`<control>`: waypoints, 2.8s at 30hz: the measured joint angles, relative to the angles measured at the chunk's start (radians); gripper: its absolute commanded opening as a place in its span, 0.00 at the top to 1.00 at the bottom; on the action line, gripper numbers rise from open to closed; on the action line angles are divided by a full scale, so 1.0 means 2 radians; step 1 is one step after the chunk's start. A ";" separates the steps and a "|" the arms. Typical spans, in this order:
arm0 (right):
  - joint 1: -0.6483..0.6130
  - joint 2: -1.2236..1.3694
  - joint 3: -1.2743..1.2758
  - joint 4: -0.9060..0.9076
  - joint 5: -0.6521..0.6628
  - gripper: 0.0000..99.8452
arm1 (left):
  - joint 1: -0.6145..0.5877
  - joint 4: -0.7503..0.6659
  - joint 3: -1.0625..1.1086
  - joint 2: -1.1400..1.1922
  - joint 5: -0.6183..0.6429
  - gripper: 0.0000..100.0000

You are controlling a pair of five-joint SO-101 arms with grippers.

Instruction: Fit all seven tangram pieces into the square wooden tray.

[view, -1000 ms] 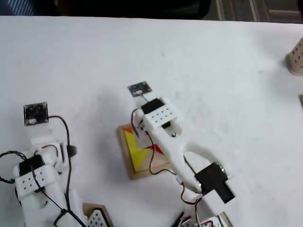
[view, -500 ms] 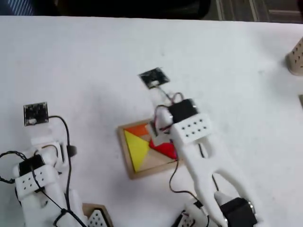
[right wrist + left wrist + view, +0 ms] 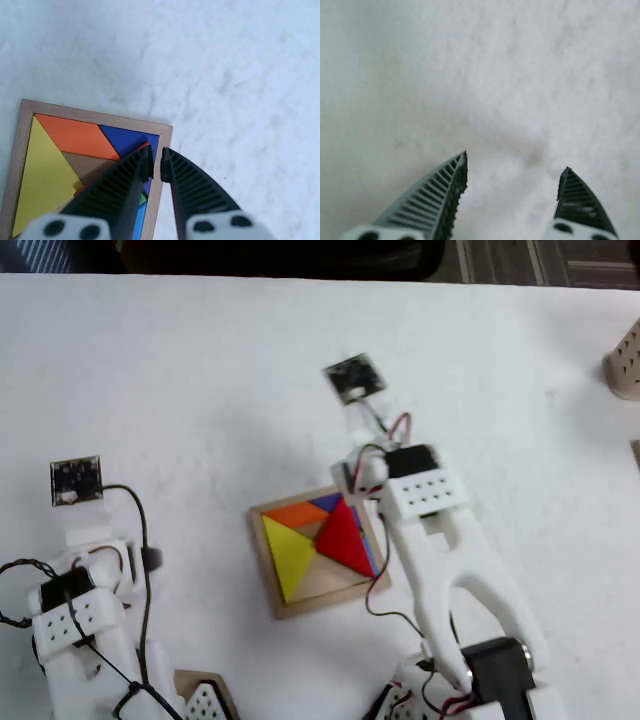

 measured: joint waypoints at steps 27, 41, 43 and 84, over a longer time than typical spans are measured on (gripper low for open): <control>0.013 0.058 0.077 -0.068 0.212 0.98 | 0.002 -0.002 0.000 0.000 0.000 0.89; 0.091 -0.111 0.168 -0.064 0.213 0.98 | 0.002 -0.002 0.000 0.000 0.000 0.89; 0.108 -0.140 0.168 -0.059 0.210 0.98 | 0.002 -0.002 0.000 0.000 0.000 0.89; 0.121 0.044 0.159 0.151 0.344 0.98 | 0.002 -0.002 0.000 0.000 0.000 0.89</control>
